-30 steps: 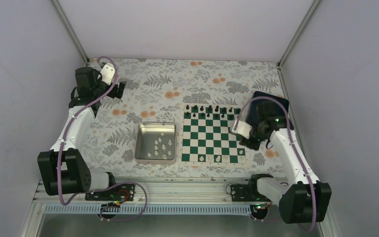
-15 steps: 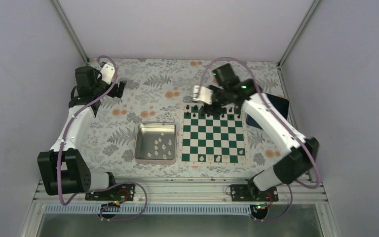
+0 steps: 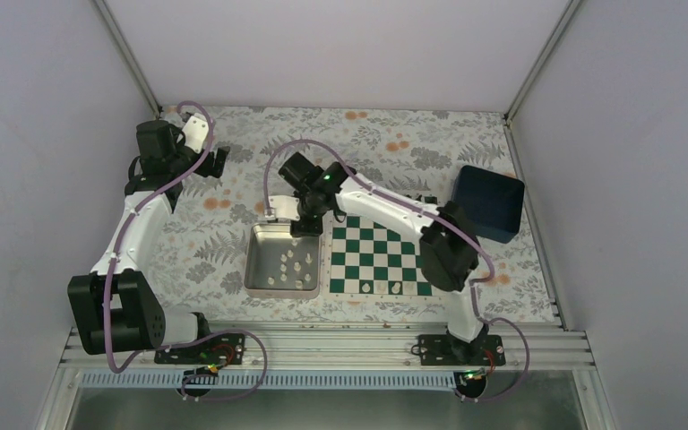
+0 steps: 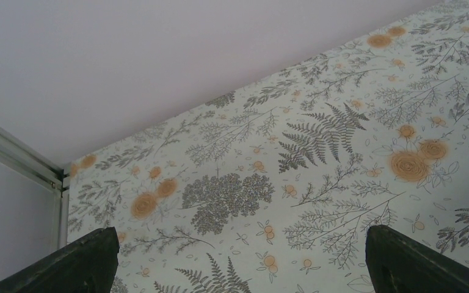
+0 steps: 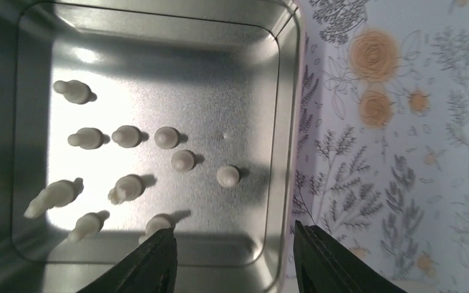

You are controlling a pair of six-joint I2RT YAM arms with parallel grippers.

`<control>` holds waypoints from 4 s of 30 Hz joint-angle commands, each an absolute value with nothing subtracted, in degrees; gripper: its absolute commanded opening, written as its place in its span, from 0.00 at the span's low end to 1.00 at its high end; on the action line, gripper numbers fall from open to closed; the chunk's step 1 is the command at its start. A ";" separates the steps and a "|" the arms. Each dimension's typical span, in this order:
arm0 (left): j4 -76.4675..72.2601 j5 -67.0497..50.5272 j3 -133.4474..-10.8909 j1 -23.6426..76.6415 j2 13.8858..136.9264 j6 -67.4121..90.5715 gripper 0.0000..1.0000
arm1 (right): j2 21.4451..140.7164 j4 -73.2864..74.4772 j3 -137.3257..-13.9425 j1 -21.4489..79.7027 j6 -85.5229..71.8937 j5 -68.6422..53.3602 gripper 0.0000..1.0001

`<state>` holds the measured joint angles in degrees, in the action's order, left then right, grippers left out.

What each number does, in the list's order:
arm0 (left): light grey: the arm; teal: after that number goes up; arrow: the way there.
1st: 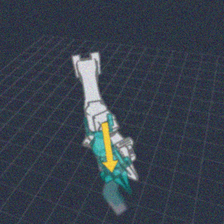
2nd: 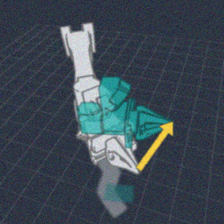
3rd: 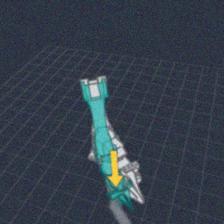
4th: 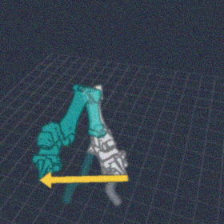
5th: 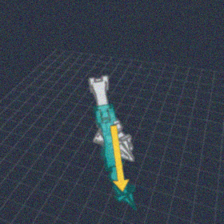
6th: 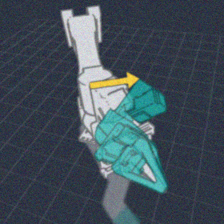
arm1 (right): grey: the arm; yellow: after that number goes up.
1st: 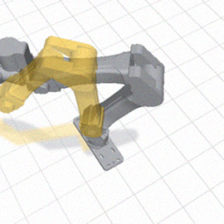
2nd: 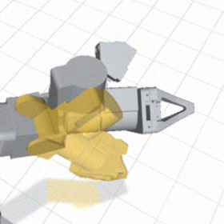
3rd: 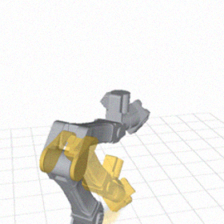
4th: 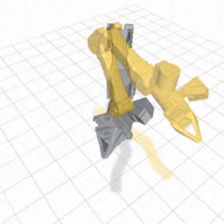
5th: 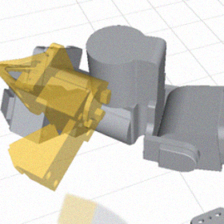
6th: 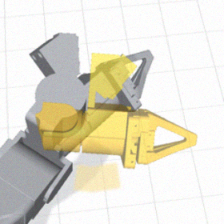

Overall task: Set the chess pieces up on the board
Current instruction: Pick up the chess piece from the storage box, then place the chess piece on the chessboard.

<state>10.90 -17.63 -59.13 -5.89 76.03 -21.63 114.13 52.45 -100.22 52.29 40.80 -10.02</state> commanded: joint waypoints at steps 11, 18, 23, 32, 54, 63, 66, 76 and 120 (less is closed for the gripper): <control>9.22 -19.25 -59.17 -5.80 75.96 -21.53 1.00 | 124.63 49.15 -104.84 54.49 38.23 -5.94 0.37; 9.08 -19.36 -59.06 -5.78 75.85 -21.53 1.00 | 126.50 49.16 -104.55 54.59 38.58 -5.64 0.36; 9.05 -19.35 -58.90 -5.80 75.85 -21.62 1.00 | 127.35 48.39 -103.66 54.59 38.50 -5.19 0.35; 8.97 -19.47 -58.72 -5.80 75.76 -21.71 1.00 | 128.61 47.98 -103.16 54.58 38.79 -5.78 0.33; 9.07 -19.72 -58.83 -5.80 75.78 -21.71 1.00 | 127.13 49.44 -104.34 55.07 38.21 -7.32 0.05; 9.53 -19.39 -59.21 -5.79 75.58 -21.71 1.00 | 115.79 53.03 -101.38 53.50 38.16 -7.36 0.04; 9.66 -19.26 -59.23 -5.82 75.37 -21.71 1.00 | 109.36 54.16 -96.77 51.42 38.39 -6.69 0.04; 9.84 -19.56 -59.75 -5.71 75.97 -21.62 1.00 | 83.86 54.43 -67.58 32.51 43.72 -4.65 0.05; 10.50 -18.46 -60.03 -5.08 76.37 -21.88 1.00 | 74.14 47.42 -37.62 15.52 55.78 -6.03 0.06</control>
<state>10.46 -18.57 -58.94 -5.23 76.03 -21.63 74.85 46.33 -38.41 16.34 54.24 -5.30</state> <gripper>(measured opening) 0.999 0.066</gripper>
